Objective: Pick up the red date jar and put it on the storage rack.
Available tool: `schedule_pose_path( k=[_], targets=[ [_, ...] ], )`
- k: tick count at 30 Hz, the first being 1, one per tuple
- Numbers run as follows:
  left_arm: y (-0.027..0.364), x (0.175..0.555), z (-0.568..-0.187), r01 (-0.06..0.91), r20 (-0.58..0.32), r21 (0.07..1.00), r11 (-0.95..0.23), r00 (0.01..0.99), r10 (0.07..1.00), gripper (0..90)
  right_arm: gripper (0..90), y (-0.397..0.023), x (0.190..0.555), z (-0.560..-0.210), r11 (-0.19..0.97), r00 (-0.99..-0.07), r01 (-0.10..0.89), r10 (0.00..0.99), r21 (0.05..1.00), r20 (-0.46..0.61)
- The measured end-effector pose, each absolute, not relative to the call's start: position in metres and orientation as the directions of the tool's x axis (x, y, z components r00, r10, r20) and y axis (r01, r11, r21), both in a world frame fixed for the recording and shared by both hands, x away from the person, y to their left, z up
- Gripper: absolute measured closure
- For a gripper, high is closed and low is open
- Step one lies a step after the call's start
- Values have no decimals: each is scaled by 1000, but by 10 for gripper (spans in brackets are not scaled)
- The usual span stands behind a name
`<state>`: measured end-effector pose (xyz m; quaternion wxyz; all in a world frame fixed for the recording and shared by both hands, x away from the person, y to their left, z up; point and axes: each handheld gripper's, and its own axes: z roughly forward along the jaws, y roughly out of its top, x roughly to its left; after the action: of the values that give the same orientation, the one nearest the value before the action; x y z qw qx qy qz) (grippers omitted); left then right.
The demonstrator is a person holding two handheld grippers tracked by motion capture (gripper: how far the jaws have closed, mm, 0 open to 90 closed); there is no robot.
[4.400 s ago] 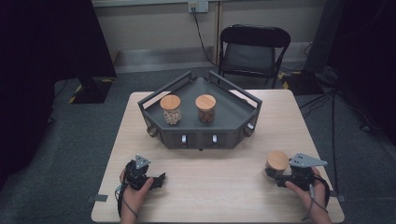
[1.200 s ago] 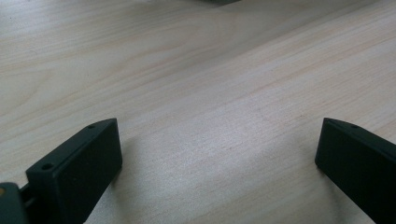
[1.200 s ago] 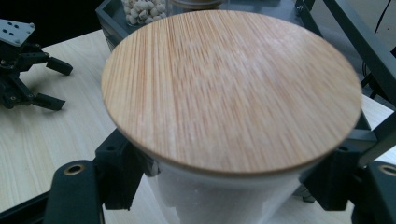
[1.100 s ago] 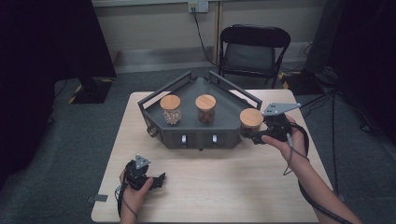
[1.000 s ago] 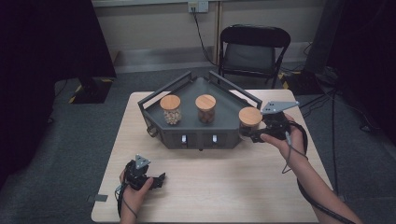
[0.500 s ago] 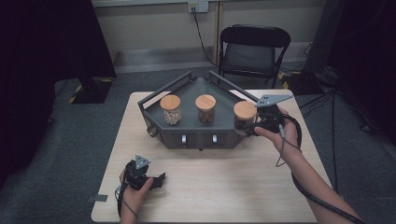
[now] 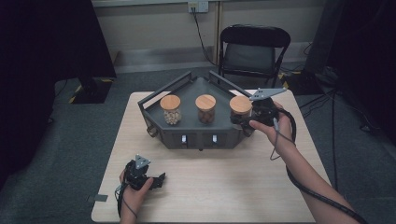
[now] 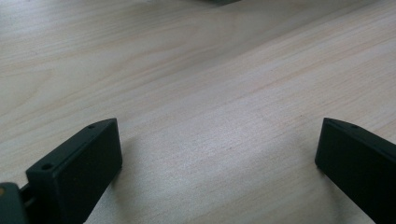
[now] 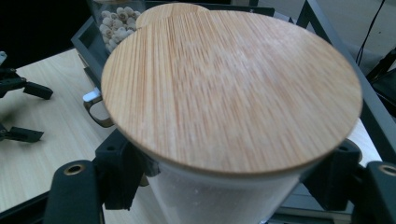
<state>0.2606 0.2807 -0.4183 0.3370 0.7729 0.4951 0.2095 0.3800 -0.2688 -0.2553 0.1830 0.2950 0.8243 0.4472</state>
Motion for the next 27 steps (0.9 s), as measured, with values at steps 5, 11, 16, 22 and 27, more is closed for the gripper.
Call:
schedule_pose_path(
  k=[5,11,16,22,27],
  targets=[
    [281,261,-418,624,-10,729,-283,422,907,2,255,-267,386,-257,413,-755,320,655,853,-33],
    [281,261,-418,624,-10,728,-283,422,907,2,255,-263,391,-257,412,-750,320,660,853,-37],
    [281,261,-418,624,-10,729,-282,422,907,2,255,-259,397,-261,413,-748,325,663,851,-36],
    [281,261,-418,624,-10,729,-282,422,907,2,255,-255,403,-266,404,-743,337,669,850,-23],
    [281,261,-418,623,-10,729,-283,424,906,3,255,-252,407,-269,407,-739,341,673,848,-26]
  ],
)
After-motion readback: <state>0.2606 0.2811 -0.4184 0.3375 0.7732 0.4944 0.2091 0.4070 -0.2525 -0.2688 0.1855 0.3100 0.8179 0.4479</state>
